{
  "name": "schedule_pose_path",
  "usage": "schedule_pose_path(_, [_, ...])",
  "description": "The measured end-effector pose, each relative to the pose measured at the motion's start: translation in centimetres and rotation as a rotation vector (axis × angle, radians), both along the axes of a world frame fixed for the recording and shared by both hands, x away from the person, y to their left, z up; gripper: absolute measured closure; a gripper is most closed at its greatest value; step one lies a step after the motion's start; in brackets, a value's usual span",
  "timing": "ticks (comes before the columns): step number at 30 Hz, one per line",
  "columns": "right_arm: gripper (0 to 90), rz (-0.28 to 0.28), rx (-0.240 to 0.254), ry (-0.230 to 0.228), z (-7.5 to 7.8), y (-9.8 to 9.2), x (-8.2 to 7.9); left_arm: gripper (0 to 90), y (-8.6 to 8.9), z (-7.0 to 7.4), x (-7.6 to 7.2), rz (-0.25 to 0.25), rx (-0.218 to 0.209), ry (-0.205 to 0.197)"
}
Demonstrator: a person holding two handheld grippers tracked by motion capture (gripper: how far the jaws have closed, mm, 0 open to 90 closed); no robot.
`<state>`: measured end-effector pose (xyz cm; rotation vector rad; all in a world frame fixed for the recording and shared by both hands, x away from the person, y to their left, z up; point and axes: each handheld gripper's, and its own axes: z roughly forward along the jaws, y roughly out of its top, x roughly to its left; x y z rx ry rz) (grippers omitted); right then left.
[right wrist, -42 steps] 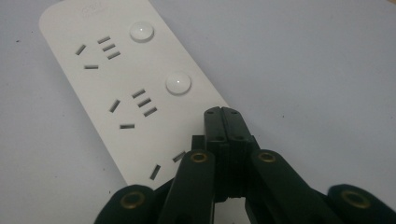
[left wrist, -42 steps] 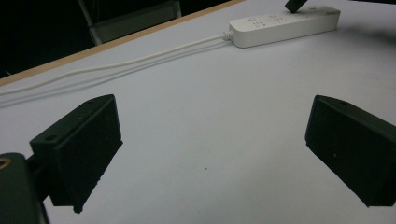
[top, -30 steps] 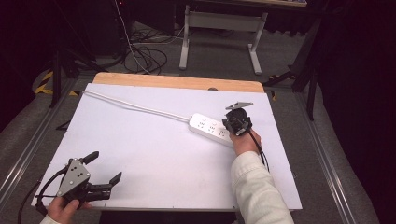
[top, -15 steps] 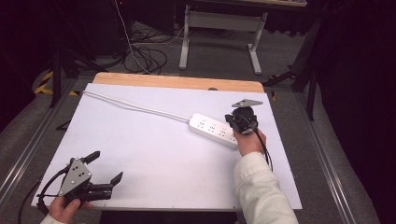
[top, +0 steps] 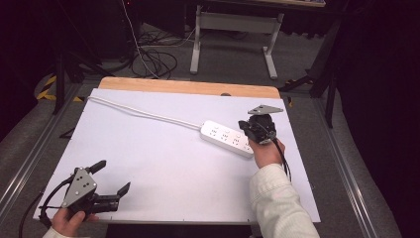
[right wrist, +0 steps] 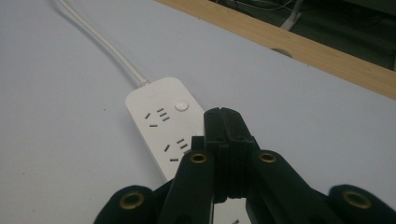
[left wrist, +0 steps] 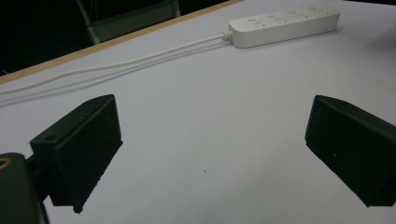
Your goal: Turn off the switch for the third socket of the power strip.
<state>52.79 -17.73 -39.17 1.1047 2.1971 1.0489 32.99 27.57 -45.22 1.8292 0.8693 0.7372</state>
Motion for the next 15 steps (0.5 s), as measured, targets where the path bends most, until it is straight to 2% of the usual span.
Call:
schedule_pose_path(2, [90.0,0.003,0.008,-0.005,0.2,-0.1,-0.2,4.2,0.0,0.0,0.0,0.0,0.001,-0.001])
schedule_pose_path(5, [79.1,0.009,0.031,-0.015,0.5,-0.3,-0.6,4.2,0.0,0.0,0.0,-0.003,0.005,-0.001])
schedule_pose_path(10, [70.4,0.025,0.069,-0.042,1.2,-0.6,-1.5,4.2,0.0,0.0,0.0,0.0,-0.001,0.0])
schedule_pose_path(15, [57.5,0.056,0.102,-0.053,1.8,-1.2,-2.5,4.2,0.0,0.0,0.0,0.0,0.006,-0.003])
